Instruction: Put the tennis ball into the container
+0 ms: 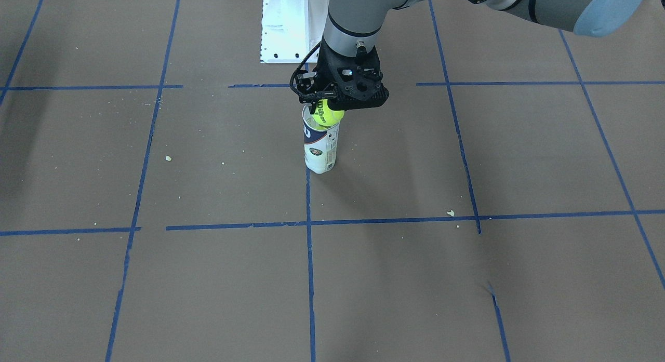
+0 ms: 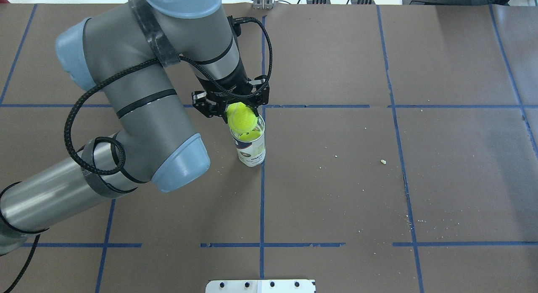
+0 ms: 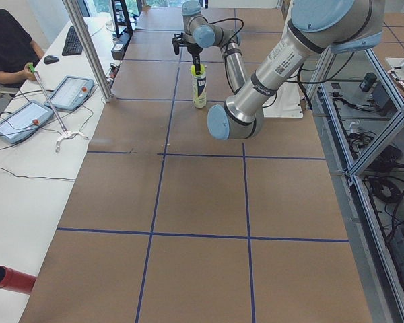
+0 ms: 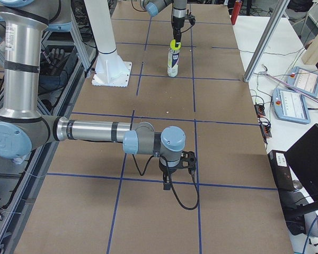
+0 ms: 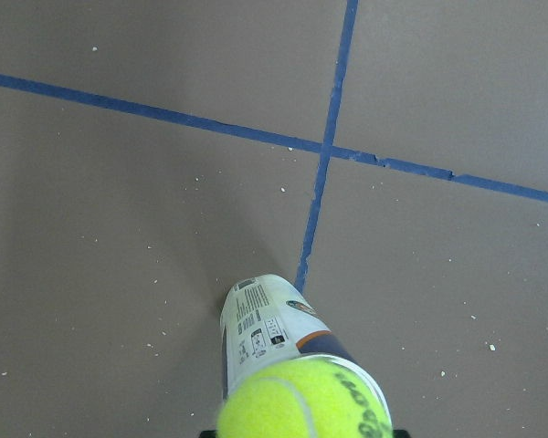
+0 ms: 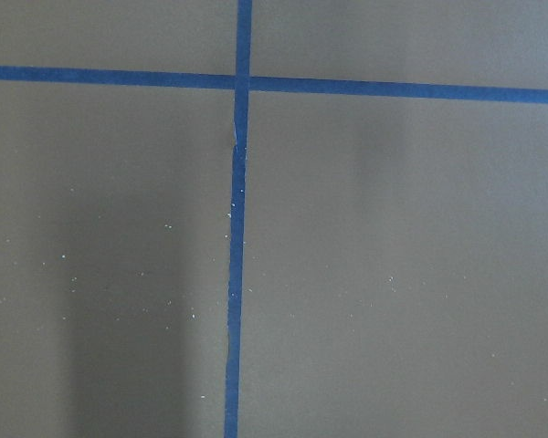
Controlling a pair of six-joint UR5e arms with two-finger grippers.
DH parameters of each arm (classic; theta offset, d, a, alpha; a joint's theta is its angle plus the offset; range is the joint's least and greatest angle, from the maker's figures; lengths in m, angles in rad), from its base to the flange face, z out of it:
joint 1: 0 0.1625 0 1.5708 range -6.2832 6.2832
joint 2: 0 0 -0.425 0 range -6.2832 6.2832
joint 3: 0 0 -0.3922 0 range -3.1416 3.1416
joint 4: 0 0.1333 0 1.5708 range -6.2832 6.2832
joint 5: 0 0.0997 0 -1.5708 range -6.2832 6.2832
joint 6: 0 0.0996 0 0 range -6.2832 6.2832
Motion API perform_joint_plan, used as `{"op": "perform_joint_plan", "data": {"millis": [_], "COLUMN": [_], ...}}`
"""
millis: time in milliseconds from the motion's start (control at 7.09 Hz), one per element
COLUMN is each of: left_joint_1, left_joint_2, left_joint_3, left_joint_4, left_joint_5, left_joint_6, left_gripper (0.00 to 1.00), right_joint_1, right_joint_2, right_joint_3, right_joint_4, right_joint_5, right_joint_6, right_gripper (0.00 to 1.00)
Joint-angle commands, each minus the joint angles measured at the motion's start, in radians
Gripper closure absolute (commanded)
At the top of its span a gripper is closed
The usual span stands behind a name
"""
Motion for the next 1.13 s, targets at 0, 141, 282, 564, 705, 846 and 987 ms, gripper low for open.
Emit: {"op": "perform_joint_plan", "data": {"millis": [0, 141, 282, 564, 705, 846, 987], "left_joint_1": [0.003, 0.003, 0.003, 0.0, -0.006, -0.03, -0.084], "left_joint_2": [0.0, 0.003, 0.005, 0.008, 0.013, 0.034, 0.075], "left_joint_3": [0.0, 0.003, -0.001, -0.023, -0.032, -0.053, -0.088], "left_joint_4": [-0.009, -0.016, -0.029, -0.027, -0.027, -0.03, -0.027], "left_joint_5": [-0.003, 0.003, 0.003, 0.005, 0.006, 0.009, 0.008], "left_joint_6": [0.006, 0.01, 0.003, 0.003, 0.01, 0.024, 0.161], "left_gripper": [0.76, 0.01, 0.0, 0.0, 0.0, 0.0, 0.0], "right_joint_1": [0.0, 0.0, 0.0, 0.0, 0.0, 0.0, 0.0], "right_joint_2": [0.0, 0.0, 0.0, 0.0, 0.0, 0.0, 0.0], "right_joint_3": [0.0, 0.0, 0.0, 0.0, 0.0, 0.0, 0.0], "right_joint_4": [0.0, 0.0, 0.0, 0.0, 0.0, 0.0, 0.0], "right_joint_5": [0.0, 0.0, 0.0, 0.0, 0.0, 0.0, 0.0], "right_joint_6": [0.0, 0.0, 0.0, 0.0, 0.0, 0.0, 0.0], "right_gripper": [0.0, 0.0, 0.0, 0.0, 0.0, 0.0, 0.0]}}
